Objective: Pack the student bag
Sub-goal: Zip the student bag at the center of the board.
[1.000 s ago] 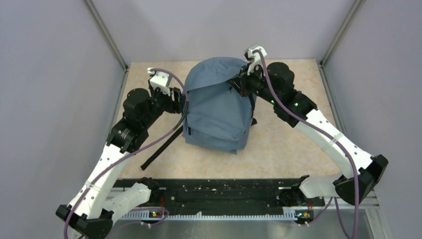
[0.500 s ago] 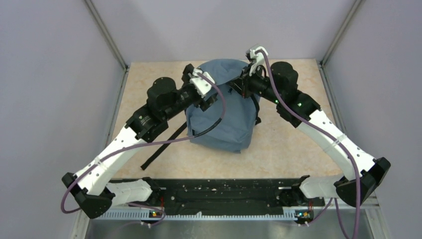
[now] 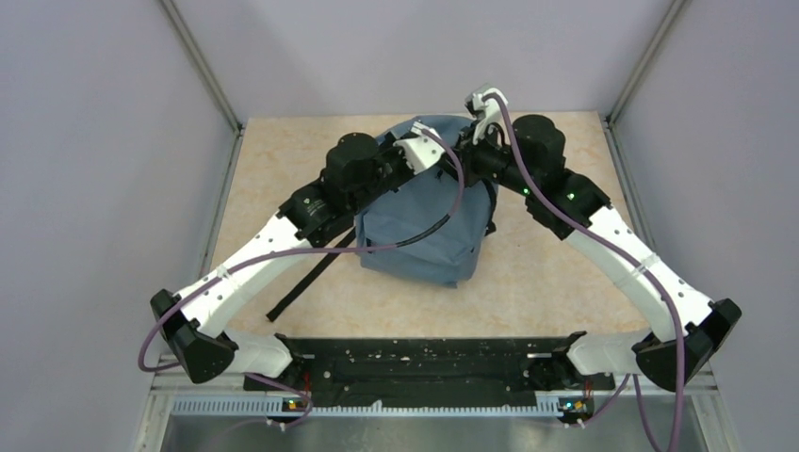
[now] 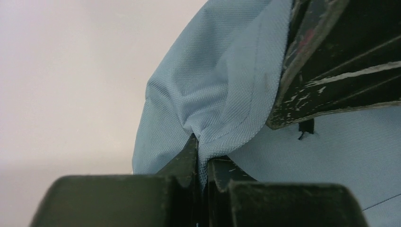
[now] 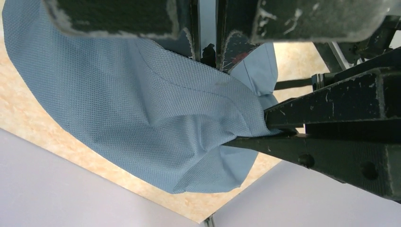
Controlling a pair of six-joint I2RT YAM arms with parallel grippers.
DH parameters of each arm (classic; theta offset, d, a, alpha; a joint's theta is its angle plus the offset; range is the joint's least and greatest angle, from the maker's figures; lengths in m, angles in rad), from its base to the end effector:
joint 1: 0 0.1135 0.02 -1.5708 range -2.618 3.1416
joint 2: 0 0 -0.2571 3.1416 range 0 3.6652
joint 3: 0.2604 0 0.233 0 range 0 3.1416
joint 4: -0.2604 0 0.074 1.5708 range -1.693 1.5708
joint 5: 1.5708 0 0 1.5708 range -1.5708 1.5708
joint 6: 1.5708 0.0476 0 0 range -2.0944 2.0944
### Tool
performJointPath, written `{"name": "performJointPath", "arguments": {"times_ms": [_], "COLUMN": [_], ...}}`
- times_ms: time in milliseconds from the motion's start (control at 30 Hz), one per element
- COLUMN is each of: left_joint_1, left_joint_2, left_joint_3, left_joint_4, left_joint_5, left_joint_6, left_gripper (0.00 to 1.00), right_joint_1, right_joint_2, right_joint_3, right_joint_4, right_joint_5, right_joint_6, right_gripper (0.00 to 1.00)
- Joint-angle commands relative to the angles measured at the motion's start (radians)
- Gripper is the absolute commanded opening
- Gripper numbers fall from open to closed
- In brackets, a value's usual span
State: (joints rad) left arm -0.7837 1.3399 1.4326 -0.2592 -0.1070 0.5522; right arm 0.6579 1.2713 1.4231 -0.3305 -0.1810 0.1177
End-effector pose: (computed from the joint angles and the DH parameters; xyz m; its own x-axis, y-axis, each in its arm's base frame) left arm 0.2157 -0.2078 0.4242 0.2291 0.5080 -0.8303 0.5956 0.6015 0.5324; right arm 0.2136 0.1759 0.4310 -0.2268 -0.0292 -0.9735 -0.7200 0.6782 0.1473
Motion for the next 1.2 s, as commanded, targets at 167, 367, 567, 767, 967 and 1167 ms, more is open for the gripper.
{"name": "performJointPath", "arguments": {"times_ms": [167,367,567,767,967,1167], "left_joint_1": [0.068,0.121,0.164,0.216,0.222,0.223], "left_joint_2": [0.045,0.039,-0.029,-0.104,-0.161,-0.167], "left_joint_3": [0.255,0.365,0.321,0.29,0.252,0.224], "left_joint_4": [-0.084,-0.228,-0.242,-0.293,-0.329,-0.344], "left_joint_5": [-0.373,-0.425,-0.494,-0.53,-0.545,-0.528], "left_joint_6": [-0.033,-0.063,-0.058,-0.091,-0.147,-0.187], "left_gripper": [0.0,0.0,0.0,0.0,0.0,0.0], "right_joint_1": [-0.089,-0.218,-0.31,-0.362,-0.366,-0.365], "right_joint_2": [-0.032,0.004,0.021,0.075,0.082,0.039], "right_joint_3": [0.21,0.23,0.168,0.148,0.053,-0.141], "right_joint_4": [-0.103,-0.138,-0.083,-0.031,0.037,0.214], "right_joint_5": [0.001,-0.103,-0.266,-0.382,-0.455,-0.501], "right_joint_6": [0.016,0.043,0.094,0.145,0.195,0.279], "right_gripper": [0.0,0.0,0.0,0.0,0.0,0.02]}}
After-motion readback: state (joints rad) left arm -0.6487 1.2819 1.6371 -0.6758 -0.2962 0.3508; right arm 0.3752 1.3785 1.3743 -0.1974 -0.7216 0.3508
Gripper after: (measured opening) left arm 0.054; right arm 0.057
